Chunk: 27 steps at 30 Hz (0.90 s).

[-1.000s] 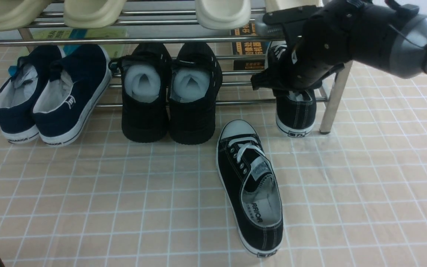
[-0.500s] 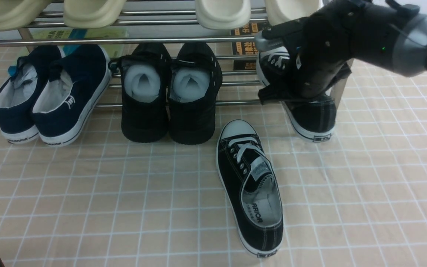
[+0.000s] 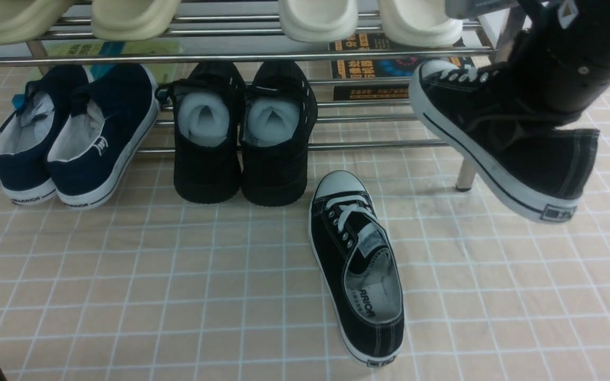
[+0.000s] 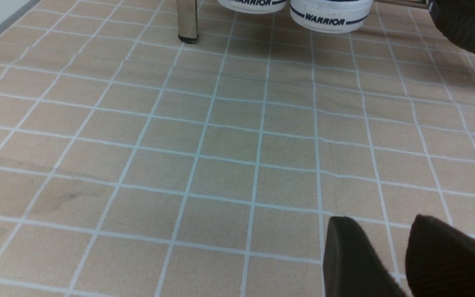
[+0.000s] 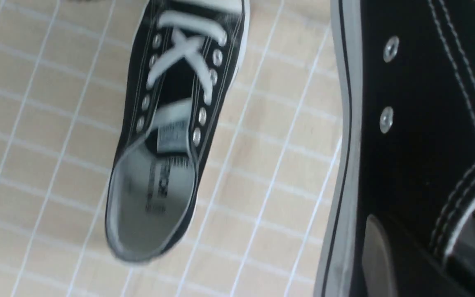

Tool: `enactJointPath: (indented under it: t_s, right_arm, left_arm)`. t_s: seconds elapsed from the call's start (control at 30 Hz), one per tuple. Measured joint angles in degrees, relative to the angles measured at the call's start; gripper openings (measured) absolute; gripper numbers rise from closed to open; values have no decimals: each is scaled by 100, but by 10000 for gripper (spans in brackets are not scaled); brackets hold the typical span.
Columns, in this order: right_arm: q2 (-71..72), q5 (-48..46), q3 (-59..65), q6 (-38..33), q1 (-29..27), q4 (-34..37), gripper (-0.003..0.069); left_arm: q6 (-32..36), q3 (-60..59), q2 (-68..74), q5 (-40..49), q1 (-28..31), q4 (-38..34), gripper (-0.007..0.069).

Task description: Take the shoes off the shelf from the light coffee tablecloth by hand.

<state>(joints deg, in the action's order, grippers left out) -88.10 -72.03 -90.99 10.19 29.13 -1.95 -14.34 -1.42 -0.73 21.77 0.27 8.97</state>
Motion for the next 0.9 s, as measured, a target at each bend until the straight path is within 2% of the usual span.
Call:
enactJointPath:
  t_s: [0.23,0.37,0.6,0.9]
  right_arm:
    - [516,83,1371,147,0,262,1]
    - [355,1094,2141,198,0,586,3]
    - [-197,2099,2245,193,0,729,6]
    - [-724,2866,2245,193,19,835,8]
  left_arm:
    - [0,0,0,0,0,0,239]
    - [0,0,0,0,0,0,239]
    - [0,0,0,0,0,0,239]
    - [0,0,0,0,0,0,239]
